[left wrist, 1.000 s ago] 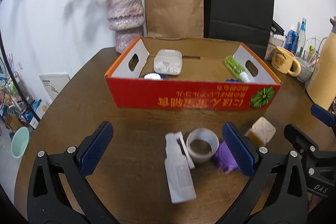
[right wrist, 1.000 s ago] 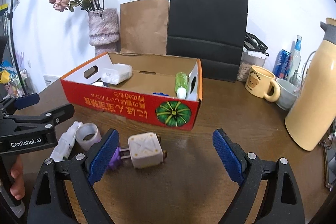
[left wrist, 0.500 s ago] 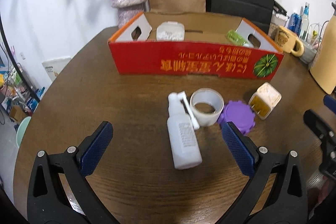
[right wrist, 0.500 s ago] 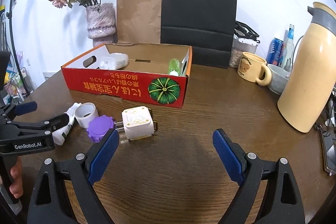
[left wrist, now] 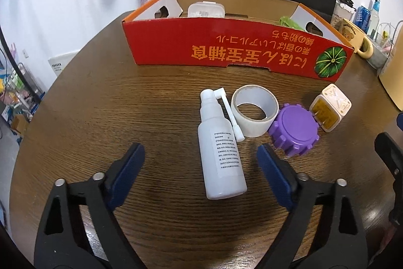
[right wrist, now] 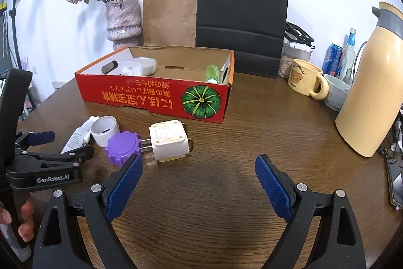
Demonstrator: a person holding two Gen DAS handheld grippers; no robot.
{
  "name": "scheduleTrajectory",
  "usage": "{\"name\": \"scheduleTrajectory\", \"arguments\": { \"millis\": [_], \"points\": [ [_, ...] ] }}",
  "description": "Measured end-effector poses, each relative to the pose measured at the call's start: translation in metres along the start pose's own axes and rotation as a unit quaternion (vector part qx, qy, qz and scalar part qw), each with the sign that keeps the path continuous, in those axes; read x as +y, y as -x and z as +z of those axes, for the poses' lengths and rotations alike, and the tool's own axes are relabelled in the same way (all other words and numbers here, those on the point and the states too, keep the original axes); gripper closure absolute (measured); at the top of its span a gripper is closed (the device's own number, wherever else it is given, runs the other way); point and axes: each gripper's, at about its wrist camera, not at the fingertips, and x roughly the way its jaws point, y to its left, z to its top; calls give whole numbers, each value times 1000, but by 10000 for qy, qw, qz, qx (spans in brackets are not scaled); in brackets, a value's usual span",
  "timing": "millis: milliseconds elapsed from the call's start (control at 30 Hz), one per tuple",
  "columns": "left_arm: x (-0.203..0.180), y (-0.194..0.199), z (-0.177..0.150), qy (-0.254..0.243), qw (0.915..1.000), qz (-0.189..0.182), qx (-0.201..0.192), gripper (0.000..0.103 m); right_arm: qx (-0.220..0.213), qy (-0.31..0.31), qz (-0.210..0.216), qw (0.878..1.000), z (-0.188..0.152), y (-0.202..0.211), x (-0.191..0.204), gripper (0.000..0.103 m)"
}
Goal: Organize rigid objects
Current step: 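Close the left gripper on the white spray bottle, then close the right gripper on the white square plug while the left gripper holds the spray bottle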
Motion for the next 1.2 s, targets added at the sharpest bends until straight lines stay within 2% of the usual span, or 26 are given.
{"name": "scheduleTrajectory", "arguments": {
  "millis": [267,333,367,667,1200],
  "points": [
    [-3,-2,-1,-38,9998,-170,47,55,68,28,32,10000,-1,-4,2,9],
    [-4,0,-1,-62,9997,-220,23,75,80,40,33,10000,-1,-4,3,9],
    [-4,1,-1,-72,9997,-252,14,78,84,41,33,10000,-1,-5,3,9],
    [-4,2,0,-120,9995,-286,24,79,101,32,44,9999,-2,-6,2,9],
    [14,28,10,46,9985,-304,-461,79,156,42,105,9998,-3,-9,5,9]
  ]
}}
